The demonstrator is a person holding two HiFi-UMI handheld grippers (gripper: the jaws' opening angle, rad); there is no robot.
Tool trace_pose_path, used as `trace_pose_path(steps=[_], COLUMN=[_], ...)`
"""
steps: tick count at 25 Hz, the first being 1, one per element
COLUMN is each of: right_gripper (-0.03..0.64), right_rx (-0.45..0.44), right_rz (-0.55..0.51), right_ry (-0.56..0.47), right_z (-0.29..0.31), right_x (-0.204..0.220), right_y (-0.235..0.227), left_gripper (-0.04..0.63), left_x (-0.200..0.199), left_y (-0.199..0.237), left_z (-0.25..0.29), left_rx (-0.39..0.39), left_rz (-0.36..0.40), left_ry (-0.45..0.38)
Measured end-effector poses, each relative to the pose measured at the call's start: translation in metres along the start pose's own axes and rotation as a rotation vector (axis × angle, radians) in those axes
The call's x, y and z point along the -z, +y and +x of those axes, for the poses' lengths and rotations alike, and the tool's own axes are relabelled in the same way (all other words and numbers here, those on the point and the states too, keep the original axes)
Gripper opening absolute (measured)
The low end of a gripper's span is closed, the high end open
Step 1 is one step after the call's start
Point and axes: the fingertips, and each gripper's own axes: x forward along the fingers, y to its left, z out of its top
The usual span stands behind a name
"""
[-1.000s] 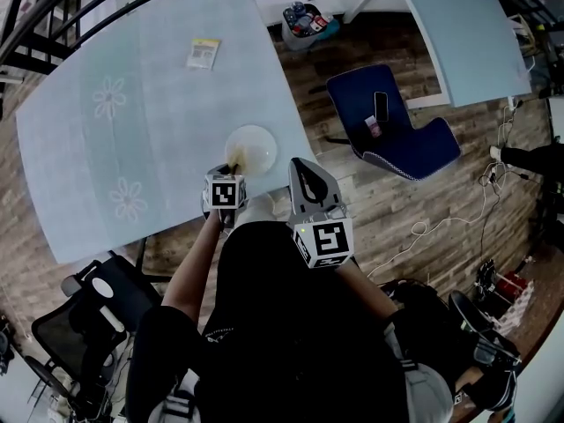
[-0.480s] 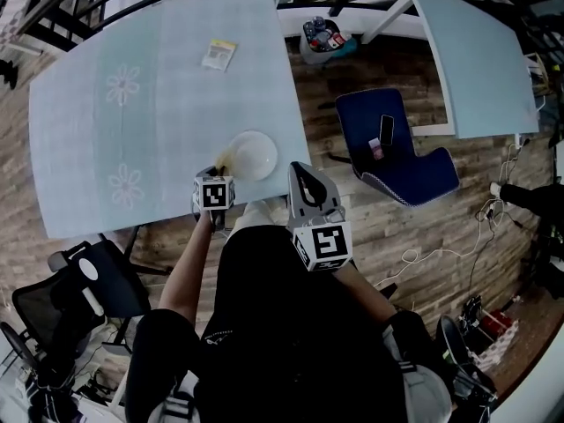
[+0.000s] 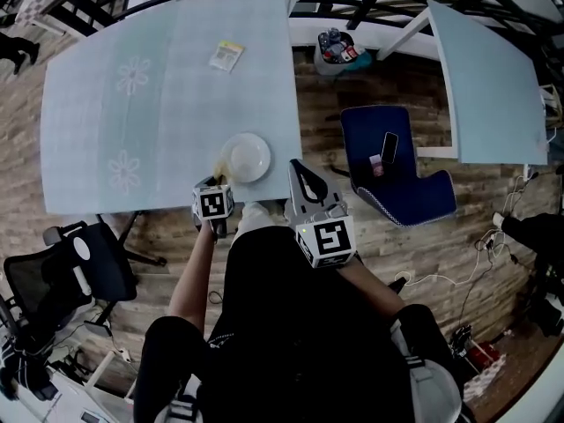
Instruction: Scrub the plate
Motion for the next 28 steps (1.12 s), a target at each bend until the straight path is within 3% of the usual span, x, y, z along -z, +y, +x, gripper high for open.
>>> trace_pose_path(steps=[5,10,21,28], right_gripper=[0.005,0.005,0.005,0.005], right_rx=[-0.038,-0.035,0.113,0.224], right_rz=[-0.009,-0.008,0.029,0.057], right_ry=[0.007,0.021,0.036,0.047], right_z=[-0.003,-0.007,-0.019,-0.031], right_x=[0.002,0.007,0.019,0.03], right_y=[-0.006,-0.004,-0.002,0.005], left_gripper=[0.066,0.066,0.066,0.066], left_x=[0.007,0.011,0.017,0.032], left_y=[-0.035,-0.064,-0.09,-0.087], left_z=[-0.01,-0.005,0.008,0.018], left_rx=[0.066,0.132,0.26,0.339], left_rz=[-0.039,-0.003,0.175,0.19], left_ry=[0.004,0.026,0.104,0.169])
